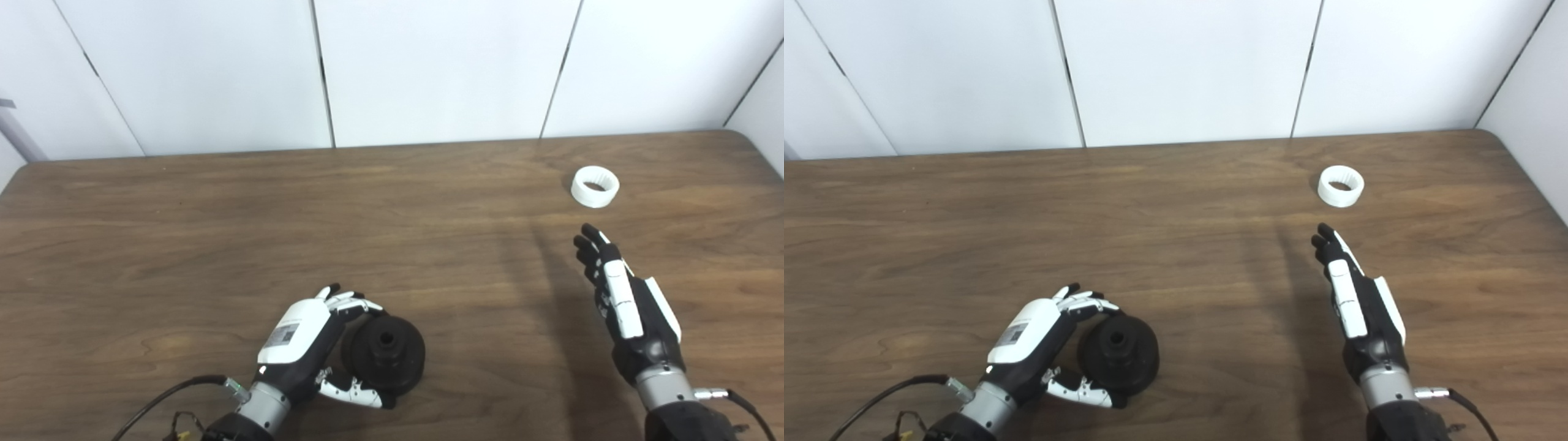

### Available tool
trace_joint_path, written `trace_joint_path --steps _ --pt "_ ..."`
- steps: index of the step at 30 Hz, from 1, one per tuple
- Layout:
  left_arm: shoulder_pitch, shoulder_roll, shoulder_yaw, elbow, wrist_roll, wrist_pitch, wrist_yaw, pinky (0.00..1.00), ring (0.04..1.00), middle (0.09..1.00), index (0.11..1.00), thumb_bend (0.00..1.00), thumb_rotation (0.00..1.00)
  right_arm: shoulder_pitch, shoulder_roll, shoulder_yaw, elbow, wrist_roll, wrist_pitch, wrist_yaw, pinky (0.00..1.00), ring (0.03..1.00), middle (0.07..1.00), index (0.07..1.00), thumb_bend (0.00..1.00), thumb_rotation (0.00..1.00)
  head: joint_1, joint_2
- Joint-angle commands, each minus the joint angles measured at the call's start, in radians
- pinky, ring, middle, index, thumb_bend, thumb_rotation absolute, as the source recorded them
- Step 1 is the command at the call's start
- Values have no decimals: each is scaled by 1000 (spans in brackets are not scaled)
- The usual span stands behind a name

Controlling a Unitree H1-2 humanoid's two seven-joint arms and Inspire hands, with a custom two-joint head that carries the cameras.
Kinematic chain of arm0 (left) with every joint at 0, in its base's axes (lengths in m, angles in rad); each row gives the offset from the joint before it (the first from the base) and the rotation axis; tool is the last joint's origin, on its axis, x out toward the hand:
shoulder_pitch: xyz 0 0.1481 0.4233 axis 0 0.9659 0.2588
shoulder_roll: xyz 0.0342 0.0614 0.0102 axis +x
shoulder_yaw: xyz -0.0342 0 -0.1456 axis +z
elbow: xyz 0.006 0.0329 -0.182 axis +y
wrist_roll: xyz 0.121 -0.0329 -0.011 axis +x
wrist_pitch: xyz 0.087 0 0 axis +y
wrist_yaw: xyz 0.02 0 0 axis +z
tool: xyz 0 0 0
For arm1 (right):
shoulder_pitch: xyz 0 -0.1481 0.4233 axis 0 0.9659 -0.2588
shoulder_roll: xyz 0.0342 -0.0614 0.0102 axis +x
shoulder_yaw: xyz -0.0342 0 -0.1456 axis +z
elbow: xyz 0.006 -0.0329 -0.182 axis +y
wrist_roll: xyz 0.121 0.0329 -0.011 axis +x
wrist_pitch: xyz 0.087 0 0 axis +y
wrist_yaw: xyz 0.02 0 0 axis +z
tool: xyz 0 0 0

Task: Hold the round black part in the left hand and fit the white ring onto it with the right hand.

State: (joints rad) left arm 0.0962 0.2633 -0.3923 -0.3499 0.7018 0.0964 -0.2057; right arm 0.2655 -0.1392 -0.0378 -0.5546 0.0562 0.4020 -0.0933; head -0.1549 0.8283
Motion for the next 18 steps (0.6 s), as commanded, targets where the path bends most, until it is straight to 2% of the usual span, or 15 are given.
trace_joint_path --steps 1,9,12,14,15,16,18 --pt "-7 -1 6 15 4 -9 -4 1000 896 791 483 524 53 -21 53 -5 -39 3 -17 -7 1000 962 933 940 582 1000 -2 -4" --pt "9 -8 8 39 16 -24 9 1000 891 791 483 523 54 -39 36 -26 -50 -10 -60 -17 1000 963 927 935 574 1000 -28 -31" --pt "14 -11 11 47 16 -28 10 1000 895 793 483 523 54 -64 18 -49 -62 -7 -47 -17 1000 979 916 923 609 1000 -39 -42" --pt "16 -13 10 60 22 -32 13 1000 897 794 483 523 54 -88 -11 -73 -67 6 -23 -6 1000 983 923 928 616 993 -50 -75" --pt "16 -14 9 65 24 -33 14 1000 900 797 483 523 55 -95 -19 -81 -67 9 -17 -2 1000 981 929 932 616 975 -50 -75" --pt "16 -14 7 75 26 -42 22 1000 900 797 483 523 55 -109 -38 -92 -67 8 -8 6 1000 980 931 934 616 968 -53 -91" --pt "16 -14 3 95 29 -58 38 1000 893 795 484 523 54 -130 -63 -111 -59 5 -3 19 1000 973 943 943 561 910 -55 -104"
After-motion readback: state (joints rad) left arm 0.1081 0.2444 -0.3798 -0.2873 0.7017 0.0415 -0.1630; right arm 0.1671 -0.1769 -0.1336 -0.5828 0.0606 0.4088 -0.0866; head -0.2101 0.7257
